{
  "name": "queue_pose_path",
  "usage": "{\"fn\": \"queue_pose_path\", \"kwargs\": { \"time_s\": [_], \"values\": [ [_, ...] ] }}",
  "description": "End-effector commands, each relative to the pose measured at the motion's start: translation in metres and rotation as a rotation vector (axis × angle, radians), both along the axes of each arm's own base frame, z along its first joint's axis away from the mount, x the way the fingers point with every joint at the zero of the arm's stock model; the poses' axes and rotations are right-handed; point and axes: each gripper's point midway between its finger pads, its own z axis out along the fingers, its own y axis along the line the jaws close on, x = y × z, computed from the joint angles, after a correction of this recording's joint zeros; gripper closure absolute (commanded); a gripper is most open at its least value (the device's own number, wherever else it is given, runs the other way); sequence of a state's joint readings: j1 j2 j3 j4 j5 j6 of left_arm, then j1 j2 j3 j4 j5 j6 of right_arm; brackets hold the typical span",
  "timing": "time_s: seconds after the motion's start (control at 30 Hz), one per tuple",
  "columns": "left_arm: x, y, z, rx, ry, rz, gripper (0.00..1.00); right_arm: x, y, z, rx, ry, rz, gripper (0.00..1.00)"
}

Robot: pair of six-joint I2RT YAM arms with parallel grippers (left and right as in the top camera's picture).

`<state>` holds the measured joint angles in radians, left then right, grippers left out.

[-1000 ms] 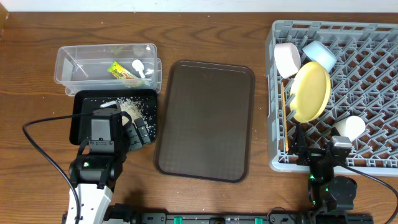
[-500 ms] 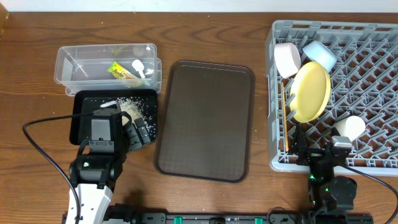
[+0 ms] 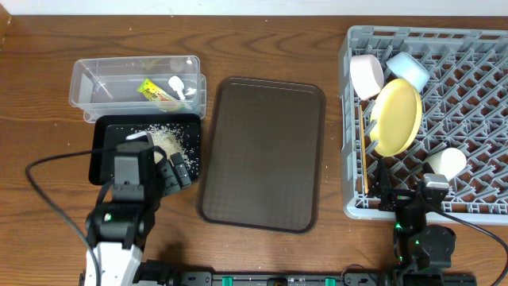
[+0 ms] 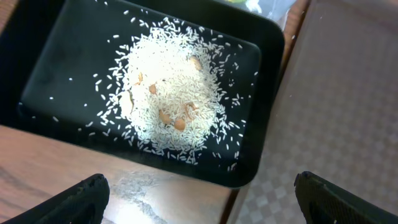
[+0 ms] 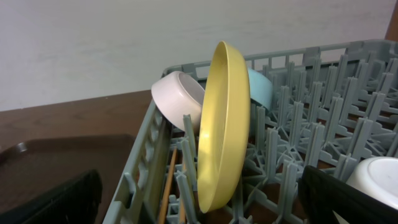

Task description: Sort waste into correct bins and load items into the dishwasher rack

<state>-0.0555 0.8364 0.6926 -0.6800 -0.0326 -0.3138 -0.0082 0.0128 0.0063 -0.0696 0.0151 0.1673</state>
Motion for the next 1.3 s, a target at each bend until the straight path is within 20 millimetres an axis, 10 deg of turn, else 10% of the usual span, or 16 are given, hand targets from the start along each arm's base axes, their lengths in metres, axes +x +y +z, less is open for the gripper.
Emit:
{"fn": "queue_pose_path", "kwargs": {
  "time_s": [0.0, 0.7, 0.9, 1.27],
  "values": [
    [-0.003, 0.006, 0.011, 0.031, -0.082, 0.018, 0.02, 0.000, 0.002, 0.000, -0.015, -0.002, 0.011, 0.01],
    [0.006, 0.010, 0.025, 0.175, -0.848, -0.042, 0.02, 0.000, 0.003, 0.000, -0.015, -0.002, 0.012, 0.01],
    [0.002, 0.009, 0.035, 0.301, -0.879, -0.110, 0.02, 0.000, 0.003, 0.000, -0.015, -0.002, 0.012, 0.01],
    [-0.002, -0.002, -0.004, 0.272, -0.731, -0.195, 0.02, 0.000, 0.003, 0.000, -0.015, -0.002, 0.012, 0.01]
  ]
}}
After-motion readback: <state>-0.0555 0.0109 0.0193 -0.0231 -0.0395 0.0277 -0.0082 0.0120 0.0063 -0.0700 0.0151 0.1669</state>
